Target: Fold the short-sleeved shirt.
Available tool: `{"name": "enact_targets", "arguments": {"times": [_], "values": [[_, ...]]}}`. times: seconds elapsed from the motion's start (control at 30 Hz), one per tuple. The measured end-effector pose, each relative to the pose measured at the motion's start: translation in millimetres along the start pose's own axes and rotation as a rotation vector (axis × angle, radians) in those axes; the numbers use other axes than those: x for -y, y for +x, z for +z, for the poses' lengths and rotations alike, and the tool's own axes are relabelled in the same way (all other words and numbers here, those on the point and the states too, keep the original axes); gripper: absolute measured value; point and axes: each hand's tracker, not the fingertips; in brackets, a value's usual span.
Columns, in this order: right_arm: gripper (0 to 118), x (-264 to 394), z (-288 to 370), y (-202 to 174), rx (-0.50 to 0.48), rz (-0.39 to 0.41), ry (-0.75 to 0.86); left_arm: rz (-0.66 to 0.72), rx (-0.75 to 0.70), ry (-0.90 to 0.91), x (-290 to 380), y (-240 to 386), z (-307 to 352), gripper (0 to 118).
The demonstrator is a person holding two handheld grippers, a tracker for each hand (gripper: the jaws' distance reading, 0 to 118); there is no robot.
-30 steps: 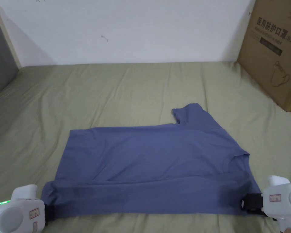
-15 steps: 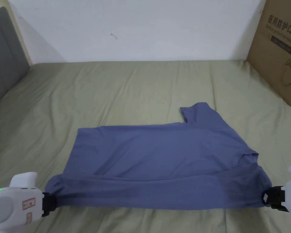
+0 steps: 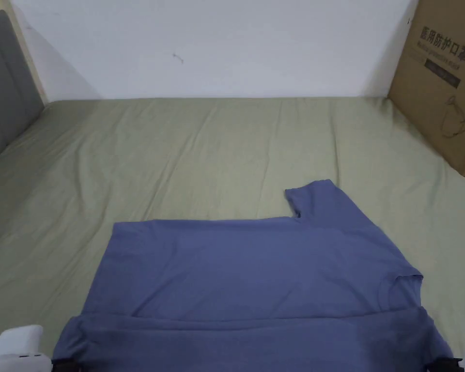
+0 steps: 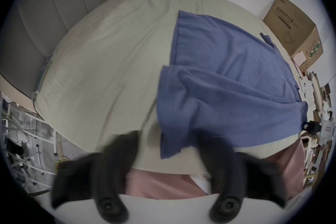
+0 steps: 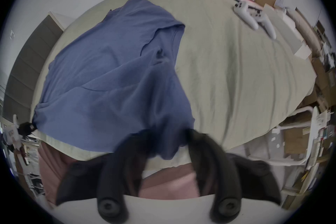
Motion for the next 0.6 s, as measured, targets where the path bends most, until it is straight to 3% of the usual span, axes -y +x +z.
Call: {"name": "enact_targets", "arguments": {"times": [0.1,0.23,0.3,0.33,0.37,0.4,0.5,0.6], "values": [[67,-15,17,-3,0.011,0.036,0.063,0.011,0.012,0.071,-14,-1,18,111],[67,-46,42,-12,-0.027,0.052,0.149,0.057,0.069,0.101,-39,5,35,98],[60,-58,47,-21,-0.017,0.108,0.195,0.055,0.089,0.119,-48,11,36,44],[47,-62,47,-27,0.009,0.132,0.208,0.056,0.085,0.123,-51,15,32,16],[14,-65,44,-31,0.034,0.14,0.211,0.056,0.075,0.117,-51,21,27,2],[0,-67,39,-35,0.05,0.129,0.208,0.052,0.076,0.112,-52,25,24,1],[0,-72,19,-39,-0.033,0.087,0.142,0.044,0.062,0.075,-52,32,8,0],[0,-77,4,-51,-0.017,0.136,0.132,0.009,0.041,0.057,-57,41,5,0]]}}
